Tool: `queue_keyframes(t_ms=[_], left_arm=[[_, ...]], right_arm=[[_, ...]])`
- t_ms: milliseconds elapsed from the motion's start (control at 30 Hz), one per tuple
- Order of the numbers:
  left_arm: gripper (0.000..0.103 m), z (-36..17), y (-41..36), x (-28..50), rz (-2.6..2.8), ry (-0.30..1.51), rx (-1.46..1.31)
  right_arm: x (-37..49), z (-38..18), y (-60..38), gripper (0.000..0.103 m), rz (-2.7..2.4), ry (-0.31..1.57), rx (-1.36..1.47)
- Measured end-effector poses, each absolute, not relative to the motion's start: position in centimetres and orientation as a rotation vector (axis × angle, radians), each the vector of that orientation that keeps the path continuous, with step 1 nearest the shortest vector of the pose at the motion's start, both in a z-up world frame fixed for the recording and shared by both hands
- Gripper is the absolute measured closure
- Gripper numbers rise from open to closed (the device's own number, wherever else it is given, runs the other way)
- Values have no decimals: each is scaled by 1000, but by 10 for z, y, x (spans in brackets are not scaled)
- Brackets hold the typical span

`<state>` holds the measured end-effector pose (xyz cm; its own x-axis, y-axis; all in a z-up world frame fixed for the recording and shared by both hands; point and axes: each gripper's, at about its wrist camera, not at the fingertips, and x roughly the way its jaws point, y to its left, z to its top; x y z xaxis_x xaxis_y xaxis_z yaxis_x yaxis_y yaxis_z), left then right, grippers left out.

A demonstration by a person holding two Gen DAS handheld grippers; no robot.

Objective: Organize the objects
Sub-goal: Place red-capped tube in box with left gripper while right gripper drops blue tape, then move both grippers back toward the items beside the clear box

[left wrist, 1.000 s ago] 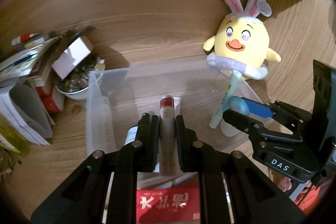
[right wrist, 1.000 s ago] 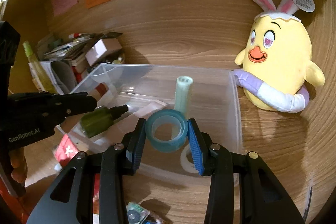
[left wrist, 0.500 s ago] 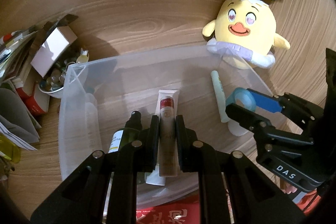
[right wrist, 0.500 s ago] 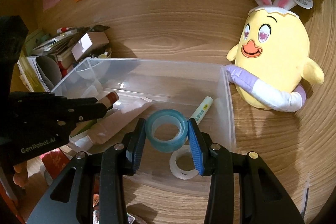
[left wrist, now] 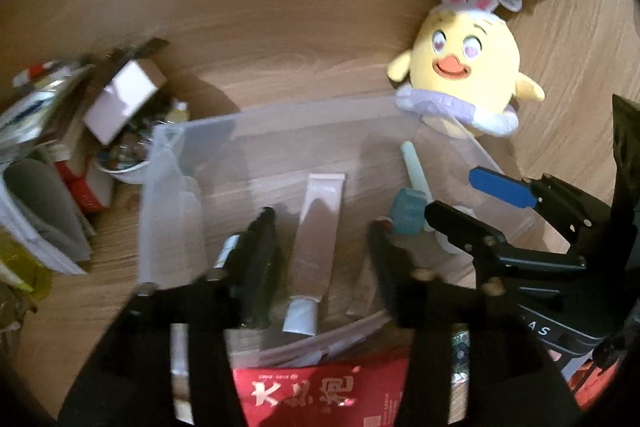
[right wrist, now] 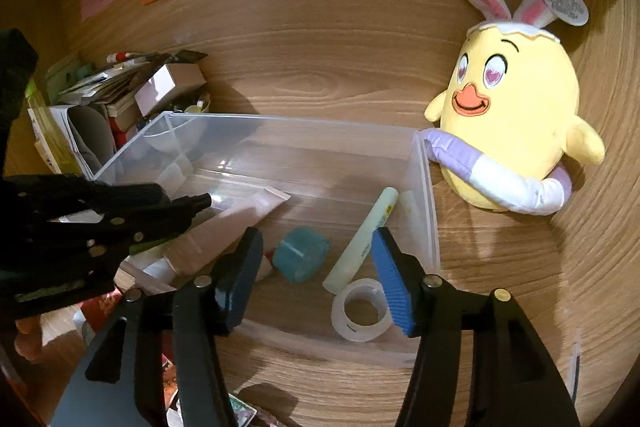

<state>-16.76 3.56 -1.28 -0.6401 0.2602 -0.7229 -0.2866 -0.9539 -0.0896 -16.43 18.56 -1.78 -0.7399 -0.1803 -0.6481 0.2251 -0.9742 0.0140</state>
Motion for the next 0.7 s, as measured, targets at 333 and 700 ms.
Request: queue_keyframes(t_ms=[333, 700], left_arm=[[29, 1, 18, -135, 2680, 31, -1074], [12, 1, -11, -97, 2733, 26, -1058]], right_arm=[[-149, -4, 184, 29, -2762, 104, 963], [-114, 10, 193, 26, -2778, 96, 926]])
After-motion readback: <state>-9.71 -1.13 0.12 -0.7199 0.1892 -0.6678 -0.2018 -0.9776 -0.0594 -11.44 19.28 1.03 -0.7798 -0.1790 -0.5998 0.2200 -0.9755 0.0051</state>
